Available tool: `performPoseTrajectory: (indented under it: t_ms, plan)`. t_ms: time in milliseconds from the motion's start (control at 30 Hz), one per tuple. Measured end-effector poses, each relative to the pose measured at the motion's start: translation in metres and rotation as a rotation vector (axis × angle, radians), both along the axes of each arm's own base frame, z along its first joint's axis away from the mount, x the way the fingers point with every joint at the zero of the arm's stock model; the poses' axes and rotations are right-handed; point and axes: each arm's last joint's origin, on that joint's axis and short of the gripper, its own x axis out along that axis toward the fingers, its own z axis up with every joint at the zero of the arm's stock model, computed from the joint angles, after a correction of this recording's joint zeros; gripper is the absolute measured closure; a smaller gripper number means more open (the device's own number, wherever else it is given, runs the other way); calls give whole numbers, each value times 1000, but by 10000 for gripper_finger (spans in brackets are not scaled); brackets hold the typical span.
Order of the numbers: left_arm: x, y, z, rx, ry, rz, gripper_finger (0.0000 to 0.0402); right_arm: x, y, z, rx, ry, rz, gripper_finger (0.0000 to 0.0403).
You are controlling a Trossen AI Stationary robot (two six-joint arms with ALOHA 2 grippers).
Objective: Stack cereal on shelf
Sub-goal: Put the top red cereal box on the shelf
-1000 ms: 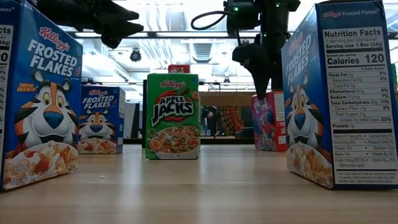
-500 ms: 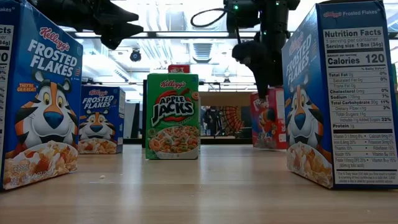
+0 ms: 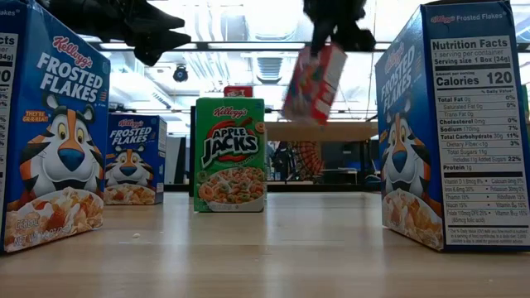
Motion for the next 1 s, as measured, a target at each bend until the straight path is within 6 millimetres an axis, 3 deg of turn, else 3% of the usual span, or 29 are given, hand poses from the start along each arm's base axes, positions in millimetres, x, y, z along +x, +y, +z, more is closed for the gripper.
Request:
performPoseTrajectory:
  t_ms: [167,300,600,800,1000]
  plan:
    - [0,0,0,1,0,0,201,-3,-7,27,-253,-37,-8,250]
    - [0,0,0,0,0,0,201,-3,-19,36,-336,-40,15,250]
    - [0,0,0,0,0,0,201,2,-54,23,-436,77,115,250]
    - [0,0,0,0,0,0,201,3,-59,21,-457,85,140,244]
    - [0,0,0,0,0,0,201,4,-61,22,-464,73,130,213]
